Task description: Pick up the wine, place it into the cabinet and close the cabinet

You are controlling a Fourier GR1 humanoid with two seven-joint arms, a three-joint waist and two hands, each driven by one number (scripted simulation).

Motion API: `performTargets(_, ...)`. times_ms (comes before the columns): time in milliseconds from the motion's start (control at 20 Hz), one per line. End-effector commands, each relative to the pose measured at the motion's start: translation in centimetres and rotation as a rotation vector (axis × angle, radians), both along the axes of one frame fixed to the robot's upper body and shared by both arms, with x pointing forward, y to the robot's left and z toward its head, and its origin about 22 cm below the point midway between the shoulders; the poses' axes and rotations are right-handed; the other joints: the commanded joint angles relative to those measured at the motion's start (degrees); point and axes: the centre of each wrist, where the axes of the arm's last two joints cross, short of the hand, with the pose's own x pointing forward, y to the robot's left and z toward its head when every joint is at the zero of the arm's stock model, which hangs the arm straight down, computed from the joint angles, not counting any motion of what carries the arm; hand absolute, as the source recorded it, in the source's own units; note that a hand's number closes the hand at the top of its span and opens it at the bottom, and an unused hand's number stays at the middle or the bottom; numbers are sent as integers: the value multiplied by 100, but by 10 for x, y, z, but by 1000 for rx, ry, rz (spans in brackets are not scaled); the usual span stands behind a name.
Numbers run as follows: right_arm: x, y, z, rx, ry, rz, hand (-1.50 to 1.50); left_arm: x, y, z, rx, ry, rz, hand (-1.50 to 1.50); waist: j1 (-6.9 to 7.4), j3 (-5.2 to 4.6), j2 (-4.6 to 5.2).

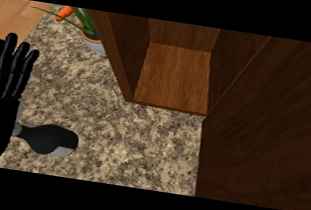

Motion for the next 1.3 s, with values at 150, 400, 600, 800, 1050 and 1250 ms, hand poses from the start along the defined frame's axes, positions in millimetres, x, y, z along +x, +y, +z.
performTargets(150,-35,7,-3,44,62,94,-150,-51,-1,-14,-9,-30,69,-150,-250,-97,-28)
performTargets(400,-38,7,-12,40,214,302,-150,-74,-16,-19,-321,149,-59,-150,-205,-99,-41)
performTargets(600,-51,5,18,39,220,339,-150,-89,-24,-13,-348,135,-66,-150,-232,-98,-19)
performTargets(800,-62,17,47,14,234,355,-150,-100,-28,13,-351,131,-63,-150,-232,-99,-16)
performTargets(1050,-67,15,40,15,234,328,-150,-112,-52,27,-359,117,-35,-150,-254,-93,-17)
performTargets(1250,-56,31,55,32,217,356,-150,-114,-54,34,-358,112,-24,-150,-223,-97,-9)
